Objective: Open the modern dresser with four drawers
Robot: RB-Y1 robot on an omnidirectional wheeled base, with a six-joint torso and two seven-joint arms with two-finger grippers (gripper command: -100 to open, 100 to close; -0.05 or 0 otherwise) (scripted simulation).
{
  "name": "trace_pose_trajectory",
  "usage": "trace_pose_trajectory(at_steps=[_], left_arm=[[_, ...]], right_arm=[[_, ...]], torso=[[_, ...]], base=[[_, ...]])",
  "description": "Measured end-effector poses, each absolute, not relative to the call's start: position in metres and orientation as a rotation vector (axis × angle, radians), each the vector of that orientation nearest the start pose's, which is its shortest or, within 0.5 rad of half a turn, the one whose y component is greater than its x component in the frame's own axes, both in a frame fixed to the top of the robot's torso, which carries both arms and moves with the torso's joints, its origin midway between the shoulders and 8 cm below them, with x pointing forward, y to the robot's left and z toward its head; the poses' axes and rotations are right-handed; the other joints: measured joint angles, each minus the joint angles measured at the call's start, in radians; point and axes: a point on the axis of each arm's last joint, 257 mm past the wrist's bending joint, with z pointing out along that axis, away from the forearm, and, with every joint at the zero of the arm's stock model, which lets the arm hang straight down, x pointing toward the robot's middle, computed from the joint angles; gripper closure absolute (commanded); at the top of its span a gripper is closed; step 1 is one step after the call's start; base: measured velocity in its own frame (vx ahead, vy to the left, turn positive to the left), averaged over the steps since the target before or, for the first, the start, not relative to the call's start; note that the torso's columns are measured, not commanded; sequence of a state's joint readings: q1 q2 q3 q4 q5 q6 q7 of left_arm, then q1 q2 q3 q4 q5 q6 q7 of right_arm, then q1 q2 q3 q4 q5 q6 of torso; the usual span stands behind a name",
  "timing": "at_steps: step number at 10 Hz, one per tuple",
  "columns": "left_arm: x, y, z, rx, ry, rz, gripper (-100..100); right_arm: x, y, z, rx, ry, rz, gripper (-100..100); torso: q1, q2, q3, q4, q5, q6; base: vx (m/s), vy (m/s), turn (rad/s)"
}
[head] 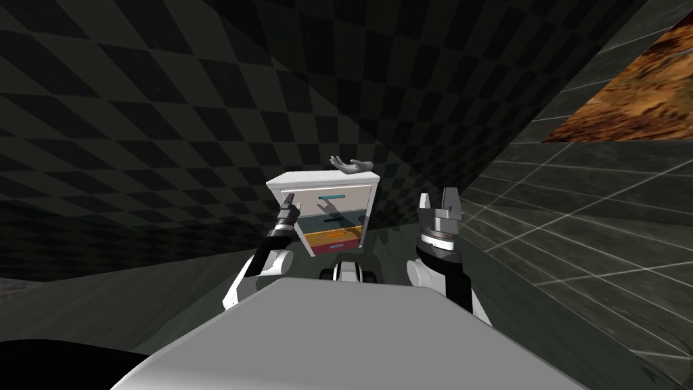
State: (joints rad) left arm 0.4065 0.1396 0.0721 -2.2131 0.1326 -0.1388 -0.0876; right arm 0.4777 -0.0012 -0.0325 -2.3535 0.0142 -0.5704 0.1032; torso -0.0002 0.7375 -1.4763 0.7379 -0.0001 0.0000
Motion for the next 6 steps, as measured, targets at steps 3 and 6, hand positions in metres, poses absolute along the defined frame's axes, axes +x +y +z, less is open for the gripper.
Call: trace_pose_trajectory(at_steps=[3,6], left_arm=[[0.418,0.316,-0.058,-0.917,0.937,-1.156,-100],[0.424,0.320,-0.073,-0.977,0.974,-1.141,-100]], right_arm=[[0.314,-0.278,0.076,0.477,0.526,1.205,0],[0.314,-0.278,0.076,0.477,0.526,1.205,0]], torso=[[0.000,0.000,0.000,0.000,0.000,0.000],[-0.001,0.001,0.001,0.000,0.000,0.000]], base=[[0.057,-0.077,0.036],[0.050,-0.096,0.037]])
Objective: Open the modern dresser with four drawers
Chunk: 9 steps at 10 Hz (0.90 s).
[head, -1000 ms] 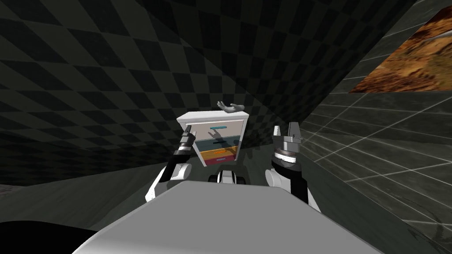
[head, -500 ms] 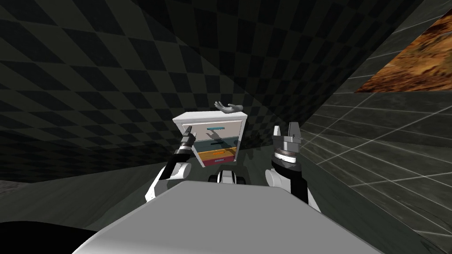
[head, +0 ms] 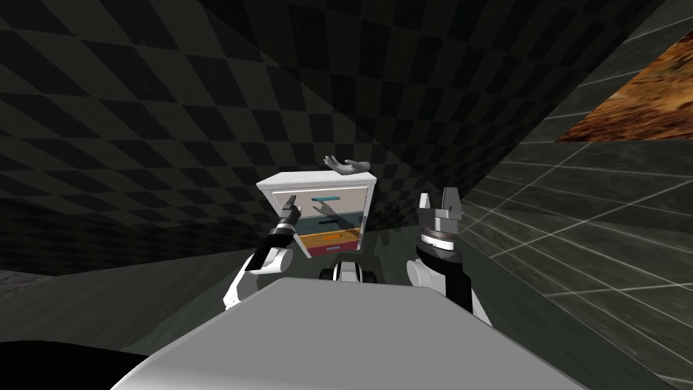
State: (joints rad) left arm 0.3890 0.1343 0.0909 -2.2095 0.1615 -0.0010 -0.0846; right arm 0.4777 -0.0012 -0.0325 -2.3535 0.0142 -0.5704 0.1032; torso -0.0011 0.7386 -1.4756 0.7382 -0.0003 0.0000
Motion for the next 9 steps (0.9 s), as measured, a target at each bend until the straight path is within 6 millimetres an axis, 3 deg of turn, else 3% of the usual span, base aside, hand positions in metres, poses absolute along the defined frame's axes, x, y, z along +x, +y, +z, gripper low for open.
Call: trace_pose_trajectory(at_steps=[9], left_arm=[[0.435,0.327,-0.114,-1.175,1.032,-1.122,-100]], right_arm=[[0.314,-0.278,0.076,0.477,0.526,1.205,0]], torso=[[0.004,0.001,0.000,0.000,0.001,0.000]], base=[[0.052,-0.077,0.028]])
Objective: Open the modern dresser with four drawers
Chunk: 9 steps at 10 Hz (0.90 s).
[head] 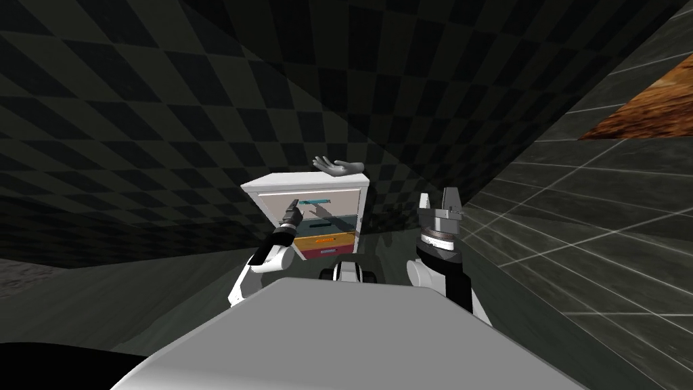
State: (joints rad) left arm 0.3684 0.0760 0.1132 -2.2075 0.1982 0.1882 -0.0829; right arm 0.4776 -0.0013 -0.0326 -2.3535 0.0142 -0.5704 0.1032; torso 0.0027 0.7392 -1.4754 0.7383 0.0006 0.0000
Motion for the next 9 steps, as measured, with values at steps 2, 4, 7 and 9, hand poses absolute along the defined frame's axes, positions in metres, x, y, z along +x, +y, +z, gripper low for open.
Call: trace_pose_trajectory(at_steps=[2,4,7,9], left_arm=[[0.4338,0.3269,-0.1094,-1.173,1.032,-1.121,100],[0.4322,0.3263,-0.1084,-1.171,1.032,-1.123,100],[0.4278,0.3242,-0.1035,-1.166,1.034,-1.127,100],[0.4258,0.3231,-0.1023,-1.165,1.035,-1.128,-100]], right_arm=[[0.3140,-0.2776,0.0756,0.477,0.526,1.205,0],[0.3140,-0.2776,0.0756,0.477,0.526,1.205,0],[0.3141,-0.2775,0.0757,0.477,0.526,1.205,0],[0.3141,-0.2776,0.0756,0.477,0.526,1.205,0]], torso=[[-0.001,-0.001,-0.001,-0.001,0.000,0.000],[-0.004,0.006,0.004,0.002,-0.001,0.000],[-0.003,0.002,0.001,0.001,-0.001,0.000],[-0.001,-0.007,-0.004,-0.002,0.000,0.000]], base=[[0.032,-0.001,0.000],[-0.116,-0.026,0.019],[-0.182,-0.035,0.019],[-0.040,-0.009,0.000]])
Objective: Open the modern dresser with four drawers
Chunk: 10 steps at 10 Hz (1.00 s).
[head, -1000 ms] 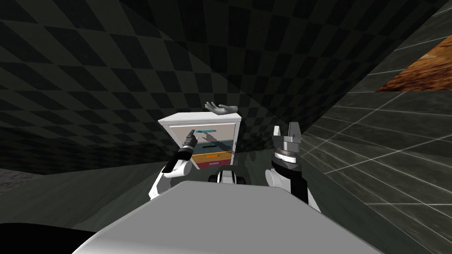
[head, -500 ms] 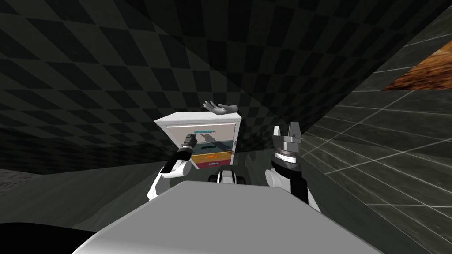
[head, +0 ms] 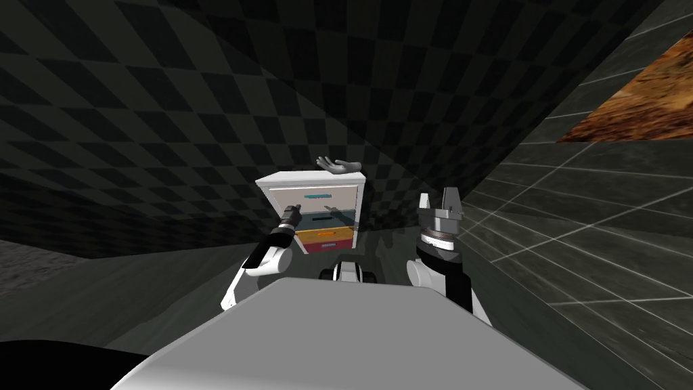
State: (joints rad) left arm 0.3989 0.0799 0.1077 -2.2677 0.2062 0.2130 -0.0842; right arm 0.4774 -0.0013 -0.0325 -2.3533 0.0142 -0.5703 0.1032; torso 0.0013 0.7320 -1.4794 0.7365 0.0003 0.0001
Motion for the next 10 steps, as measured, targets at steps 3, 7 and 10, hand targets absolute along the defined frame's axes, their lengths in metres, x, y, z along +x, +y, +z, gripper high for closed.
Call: trace_pose_trajectory(at_steps=[3,7,10], left_arm=[[0.4255,0.3246,-0.0997,-1.150,1.059,-1.118,-100],[0.4263,0.3272,-0.1060,-1.202,1.046,-1.124,-100],[0.4243,0.3275,-0.1023,-1.204,1.044,-1.124,100]], right_arm=[[0.3139,-0.2776,0.0756,0.477,0.526,1.204,0],[0.3140,-0.2776,0.0756,0.477,0.526,1.205,0],[0.3140,-0.2776,0.0756,0.477,0.526,1.205,0]], torso=[[-0.001,-0.002,-0.002,-0.001,0.000,0.000],[-0.002,0.011,0.006,0.003,-0.001,0.000],[-0.001,0.007,0.003,0.001,0.000,0.000]], base=[[0.152,0.011,-0.003],[0.130,0.008,-0.002],[0.069,0.014,-0.004]])
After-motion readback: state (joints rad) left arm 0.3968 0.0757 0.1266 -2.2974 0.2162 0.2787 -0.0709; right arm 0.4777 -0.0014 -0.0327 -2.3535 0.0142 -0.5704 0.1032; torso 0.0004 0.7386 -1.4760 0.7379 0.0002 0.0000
